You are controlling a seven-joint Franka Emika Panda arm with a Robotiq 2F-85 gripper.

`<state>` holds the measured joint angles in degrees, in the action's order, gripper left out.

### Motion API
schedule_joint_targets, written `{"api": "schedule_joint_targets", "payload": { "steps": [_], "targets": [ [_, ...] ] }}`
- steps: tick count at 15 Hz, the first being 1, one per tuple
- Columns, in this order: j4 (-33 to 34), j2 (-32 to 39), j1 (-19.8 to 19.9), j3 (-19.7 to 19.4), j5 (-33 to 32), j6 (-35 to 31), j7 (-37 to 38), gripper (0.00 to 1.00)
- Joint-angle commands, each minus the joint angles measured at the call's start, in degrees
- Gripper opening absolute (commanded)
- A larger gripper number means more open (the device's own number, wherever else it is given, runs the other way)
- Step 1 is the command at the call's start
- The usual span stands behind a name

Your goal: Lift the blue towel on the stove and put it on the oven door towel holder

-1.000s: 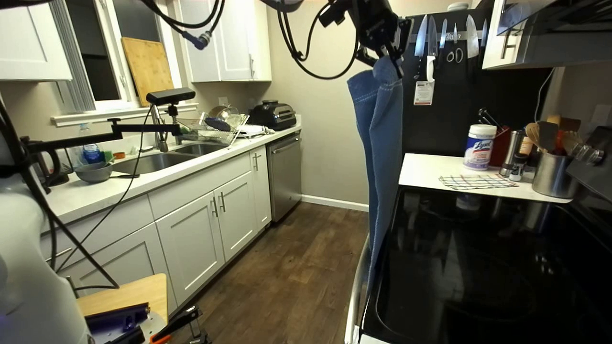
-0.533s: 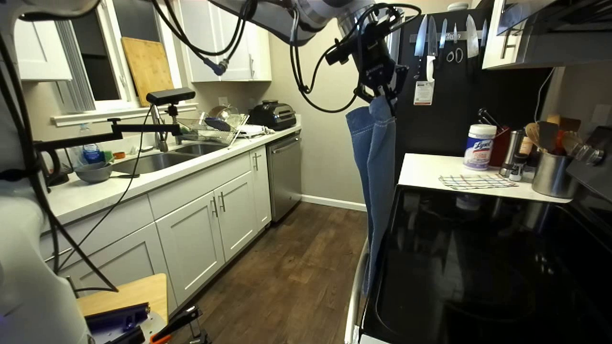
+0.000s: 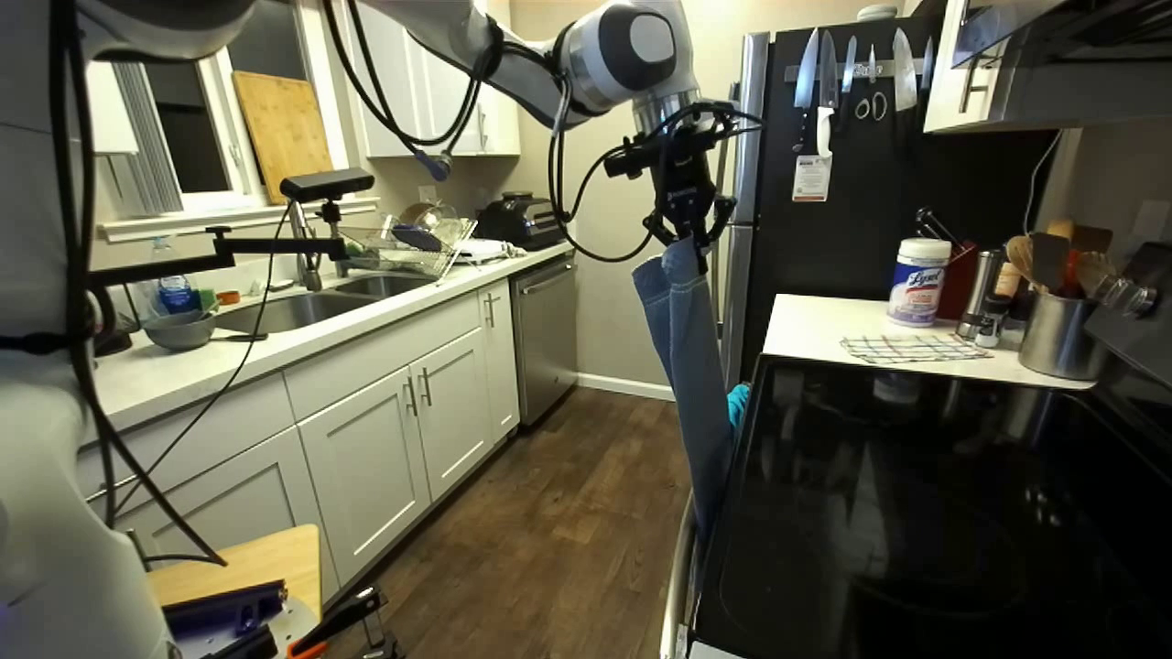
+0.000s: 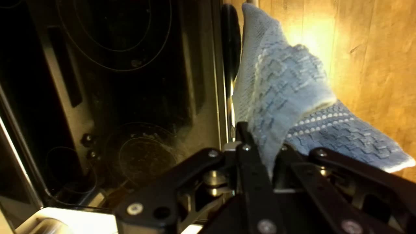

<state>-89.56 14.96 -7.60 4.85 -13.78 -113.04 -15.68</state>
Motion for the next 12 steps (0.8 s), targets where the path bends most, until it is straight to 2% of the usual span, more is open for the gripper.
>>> {"api": "schedule_joint_targets", "payload": {
  "steps": [1, 3, 4, 8, 12],
  "targets": [
    [1.44, 1.57, 0.49, 1.70, 2.82, 2.40, -3.08, 0.01],
    [1.70, 2.47, 0.57, 2.38, 3.73, 3.48, -3.93, 0.01],
    [2.12, 3.00, 1.07, 3.47, 6.37, 5.47, -7.73, 0.01],
    [2.77, 4.59, -0.98, 4.96, 4.38, 12.98, -11.65, 0.01],
    [2.78, 5.56, -2.30, 6.02, 2.98, 16.55, -14.49, 0.01]
  ]
}}
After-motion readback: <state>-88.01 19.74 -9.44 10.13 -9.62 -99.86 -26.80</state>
